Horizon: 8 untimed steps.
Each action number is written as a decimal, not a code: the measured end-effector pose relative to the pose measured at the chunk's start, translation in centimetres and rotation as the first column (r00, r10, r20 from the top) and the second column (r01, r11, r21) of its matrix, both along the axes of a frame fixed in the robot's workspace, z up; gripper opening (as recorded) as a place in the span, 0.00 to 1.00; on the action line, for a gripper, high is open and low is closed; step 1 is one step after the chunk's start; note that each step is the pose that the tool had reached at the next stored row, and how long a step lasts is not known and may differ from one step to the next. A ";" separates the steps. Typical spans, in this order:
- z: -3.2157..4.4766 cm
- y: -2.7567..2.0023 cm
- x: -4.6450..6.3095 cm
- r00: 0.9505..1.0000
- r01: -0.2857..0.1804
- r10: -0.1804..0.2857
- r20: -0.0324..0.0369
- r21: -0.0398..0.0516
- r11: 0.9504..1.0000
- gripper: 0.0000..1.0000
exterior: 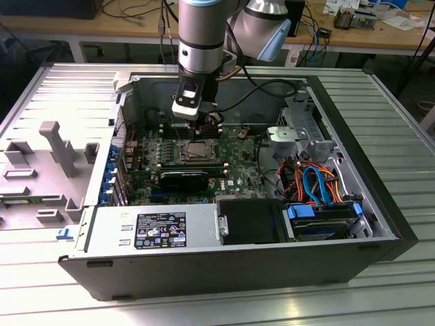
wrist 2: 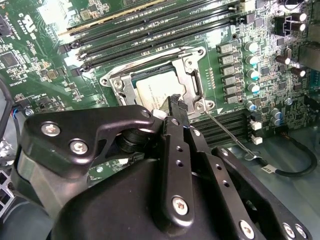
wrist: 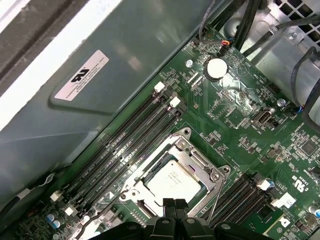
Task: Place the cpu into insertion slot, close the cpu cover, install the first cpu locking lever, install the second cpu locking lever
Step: 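Install the first cpu locking lever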
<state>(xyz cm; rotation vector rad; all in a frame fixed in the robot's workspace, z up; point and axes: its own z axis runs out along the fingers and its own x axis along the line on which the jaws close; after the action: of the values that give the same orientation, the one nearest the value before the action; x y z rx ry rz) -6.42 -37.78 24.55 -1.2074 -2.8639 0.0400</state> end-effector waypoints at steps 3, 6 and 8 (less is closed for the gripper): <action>0.00 0.00 0.0 1.000 -0.013 0.013 0.000 0.000 1.000 0.11; -0.01 0.00 0.0 1.000 -0.030 0.030 0.000 0.000 1.000 0.11; -0.01 0.00 0.0 0.999 -0.040 0.040 0.000 0.000 0.999 0.11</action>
<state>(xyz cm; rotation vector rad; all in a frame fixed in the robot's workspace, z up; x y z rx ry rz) -6.42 -37.78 24.54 -1.1500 -2.8880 0.0408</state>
